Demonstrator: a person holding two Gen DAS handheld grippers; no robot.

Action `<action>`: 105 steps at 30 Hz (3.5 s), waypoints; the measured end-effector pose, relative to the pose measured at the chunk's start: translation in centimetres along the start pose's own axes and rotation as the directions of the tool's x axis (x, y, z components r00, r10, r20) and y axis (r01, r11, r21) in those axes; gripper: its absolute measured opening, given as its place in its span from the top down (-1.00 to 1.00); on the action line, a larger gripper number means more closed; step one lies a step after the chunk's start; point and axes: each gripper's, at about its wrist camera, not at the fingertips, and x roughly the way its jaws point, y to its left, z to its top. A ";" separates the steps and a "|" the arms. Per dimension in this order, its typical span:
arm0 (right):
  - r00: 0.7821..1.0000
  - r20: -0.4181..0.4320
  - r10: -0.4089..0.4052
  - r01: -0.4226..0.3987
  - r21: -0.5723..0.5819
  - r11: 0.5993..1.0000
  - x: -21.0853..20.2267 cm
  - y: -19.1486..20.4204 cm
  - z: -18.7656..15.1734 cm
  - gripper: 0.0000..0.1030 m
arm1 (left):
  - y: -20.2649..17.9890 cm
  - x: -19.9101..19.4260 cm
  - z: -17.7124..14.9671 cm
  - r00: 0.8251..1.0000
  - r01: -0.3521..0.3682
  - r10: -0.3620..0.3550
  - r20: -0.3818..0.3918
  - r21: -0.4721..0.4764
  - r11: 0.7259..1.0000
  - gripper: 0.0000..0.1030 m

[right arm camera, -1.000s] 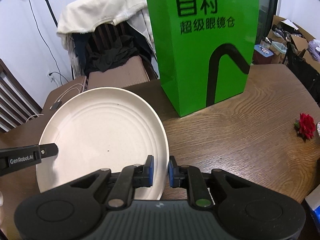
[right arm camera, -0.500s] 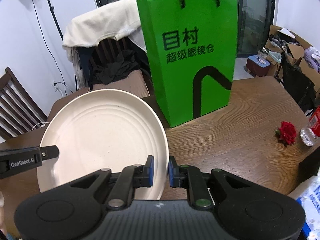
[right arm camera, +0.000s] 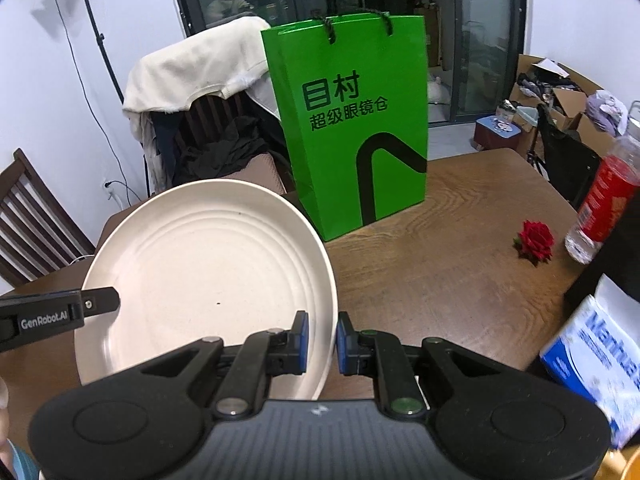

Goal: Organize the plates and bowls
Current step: 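Lift the cream plate with both grippers and carry it back toward the bowls, then carry the held cream plate over the stacked cream plates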

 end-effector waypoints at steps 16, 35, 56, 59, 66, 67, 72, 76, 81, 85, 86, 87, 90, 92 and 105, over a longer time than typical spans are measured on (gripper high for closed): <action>0.998 0.040 -0.049 0.047 0.045 0.998 -7.0 -0.3 -4.5 0.73 | -1.2 -5.3 -3.2 0.998 0.056 -0.056 0.018 0.044 0.997 0.62; 0.994 0.086 -0.068 0.061 0.084 0.995 -14.9 -0.6 -10.8 0.73 | -2.5 -12.8 -9.0 0.995 0.086 -0.090 0.045 0.077 0.993 0.63; 0.988 0.116 -0.103 0.087 0.137 0.987 -22.1 0.5 -17.8 0.73 | -1.5 -19.4 -14.9 0.986 0.148 -0.155 0.061 0.109 0.983 0.63; 0.988 0.116 -0.103 0.086 0.145 0.986 -22.7 0.7 -18.8 0.73 | -1.3 -20.0 -15.8 0.985 0.154 -0.162 0.060 0.118 0.981 0.63; 0.987 0.114 -0.114 0.096 0.152 0.984 -23.9 1.5 -21.0 0.73 | -0.4 -21.0 -17.7 0.984 0.166 -0.173 0.053 0.115 0.979 0.63; 0.986 0.113 -0.119 0.101 0.152 0.983 -24.0 1.7 -21.4 0.73 | -0.3 -21.1 -18.0 0.984 0.167 -0.174 0.050 0.114 0.979 0.63; 0.987 0.105 -0.124 0.106 0.164 0.981 -24.4 2.0 -22.9 0.73 | 0.2 -21.6 -19.1 0.982 0.180 -0.186 0.043 0.114 0.977 0.63; 0.986 0.108 -0.129 0.109 0.178 0.978 -24.7 2.3 -24.2 0.73 | 0.4 -21.9 -20.0 0.981 0.184 -0.190 0.038 0.119 0.976 0.63; 0.984 0.107 -0.140 0.119 0.182 0.976 -25.0 2.7 -25.5 0.73 | 0.7 -22.4 -21.2 0.981 0.188 -0.193 0.032 0.123 0.974 0.63; 0.984 0.105 -0.143 0.122 0.184 0.975 -25.2 2.8 -26.5 0.73 | 0.7 -22.7 -21.9 0.980 0.190 -0.195 0.029 0.125 0.974 0.63; 0.984 0.104 -0.144 0.123 0.183 0.975 -25.3 2.8 -26.7 0.73 | 0.8 -22.8 -22.1 0.980 0.191 -0.196 0.028 0.125 0.974 0.63; 0.984 0.104 -0.145 0.125 0.182 0.975 -25.4 2.9 -27.0 0.73 | 0.7 -22.7 -22.2 0.980 0.191 -0.195 0.026 0.124 0.974 0.63; 0.984 0.101 -0.145 0.126 0.178 0.976 -25.4 2.9 -27.7 0.72 | 0.7 -22.9 -22.8 0.981 0.190 -0.194 0.022 0.124 0.974 0.63; 0.985 0.096 -0.146 0.127 0.174 0.977 -25.5 2.9 -28.3 0.72 | 0.7 -23.0 -23.2 0.981 0.188 -0.192 0.021 0.124 0.974 0.63; 0.987 0.084 -0.136 0.121 0.161 0.979 -25.8 3.1 -31.1 0.72 | 1.3 -23.6 -26.1 0.984 0.173 -0.176 0.015 0.119 0.978 0.63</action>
